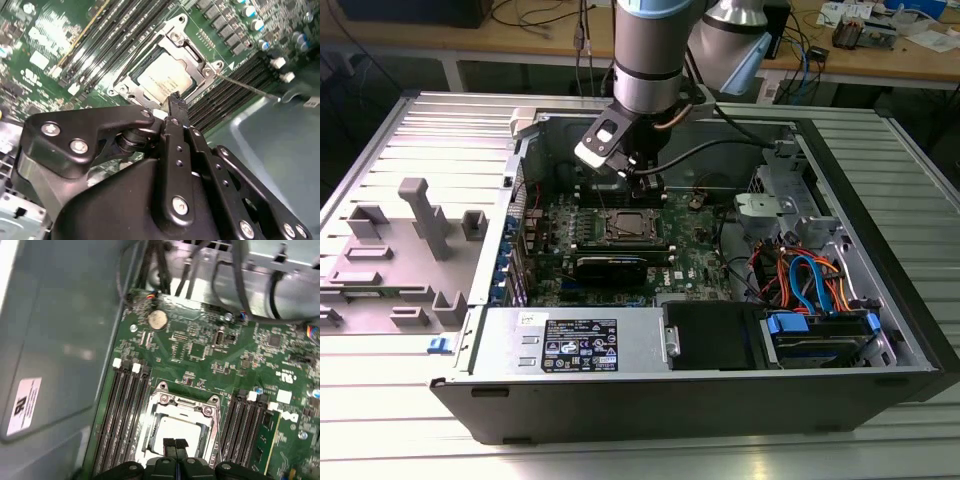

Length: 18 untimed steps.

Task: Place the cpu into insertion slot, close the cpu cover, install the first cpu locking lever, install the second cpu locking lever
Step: 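Install the first cpu locking lever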

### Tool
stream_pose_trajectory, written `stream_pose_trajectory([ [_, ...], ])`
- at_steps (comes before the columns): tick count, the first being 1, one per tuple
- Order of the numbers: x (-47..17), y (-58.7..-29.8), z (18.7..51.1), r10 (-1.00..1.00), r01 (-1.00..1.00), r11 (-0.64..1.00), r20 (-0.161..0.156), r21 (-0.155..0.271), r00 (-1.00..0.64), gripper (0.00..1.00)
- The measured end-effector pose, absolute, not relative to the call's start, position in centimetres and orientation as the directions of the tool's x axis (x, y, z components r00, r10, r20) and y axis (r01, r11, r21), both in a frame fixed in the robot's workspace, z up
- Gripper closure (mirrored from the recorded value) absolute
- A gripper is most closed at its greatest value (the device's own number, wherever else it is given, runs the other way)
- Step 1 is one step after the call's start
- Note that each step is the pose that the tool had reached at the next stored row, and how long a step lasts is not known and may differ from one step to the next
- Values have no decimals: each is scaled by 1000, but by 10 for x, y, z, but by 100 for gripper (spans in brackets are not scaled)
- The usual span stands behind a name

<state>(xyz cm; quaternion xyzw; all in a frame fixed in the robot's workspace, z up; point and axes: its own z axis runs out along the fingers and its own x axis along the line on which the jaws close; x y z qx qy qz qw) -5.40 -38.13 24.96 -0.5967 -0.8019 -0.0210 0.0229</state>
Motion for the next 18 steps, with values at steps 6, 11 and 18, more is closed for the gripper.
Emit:
stream_pose_trajectory([
  [6,-54,-381,250,951,953,303,62,6,-303,89],
  [11,-54,-381,250,951,953,304,62,6,-304,89],
  [18,-54,-381,250,944,946,325,62,6,-325,89],
])
